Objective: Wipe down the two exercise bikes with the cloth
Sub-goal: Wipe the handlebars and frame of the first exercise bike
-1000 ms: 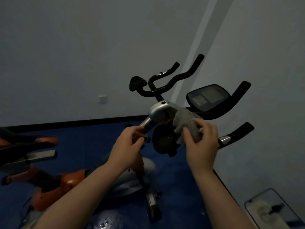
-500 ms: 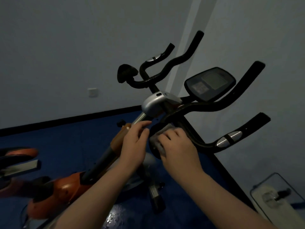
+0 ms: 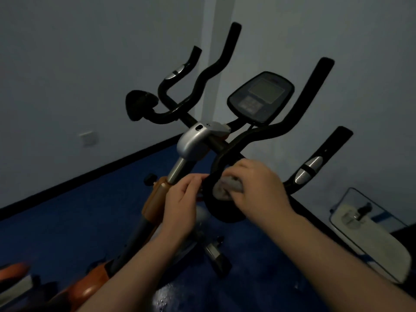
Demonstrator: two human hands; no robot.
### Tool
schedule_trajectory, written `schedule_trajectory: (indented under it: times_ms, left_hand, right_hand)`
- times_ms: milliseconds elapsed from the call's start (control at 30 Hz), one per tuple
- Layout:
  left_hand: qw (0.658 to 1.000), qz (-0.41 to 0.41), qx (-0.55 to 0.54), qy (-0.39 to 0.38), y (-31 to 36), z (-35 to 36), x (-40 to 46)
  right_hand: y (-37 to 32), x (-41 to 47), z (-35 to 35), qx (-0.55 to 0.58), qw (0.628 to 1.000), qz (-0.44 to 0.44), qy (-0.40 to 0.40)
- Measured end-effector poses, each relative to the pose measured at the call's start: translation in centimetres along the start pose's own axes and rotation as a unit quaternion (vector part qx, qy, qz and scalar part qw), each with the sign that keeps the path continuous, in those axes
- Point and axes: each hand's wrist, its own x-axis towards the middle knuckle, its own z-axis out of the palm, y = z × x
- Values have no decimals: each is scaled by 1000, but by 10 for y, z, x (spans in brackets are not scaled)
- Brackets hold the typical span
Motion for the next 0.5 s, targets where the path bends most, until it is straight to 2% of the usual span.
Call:
schedule_trajectory:
  times_ms: [67, 100, 200, 267, 367, 400, 500]
  left_hand:
    - [1000, -1, -3, -28, -2, -4, 2]
    - [999, 0, -3, -40, -3, -6, 4]
    - [998, -7, 6, -70, -4, -13, 10]
    - [995, -3, 18, -94, -4, -16, 14]
    - [995, 20, 20, -100, -5, -15, 19]
    - [996, 22, 16, -89, -5, -13, 20]
    - [999, 7, 3, -53, -11, -6, 24]
  right_hand:
    - [-22, -8, 11, -24, 998, 48, 29]
    - [-32, -17, 17, -29, 999, 34, 24]
    - [-33, -34, 14, -17, 998, -11, -53]
    - [-18, -25, -2, 50, 996, 32, -69]
    - [-9, 4, -18, 142, 981, 79, 109]
    - [-11, 13, -16, 147, 977, 78, 134]
    - [-21, 22, 12, 118, 987, 102, 39]
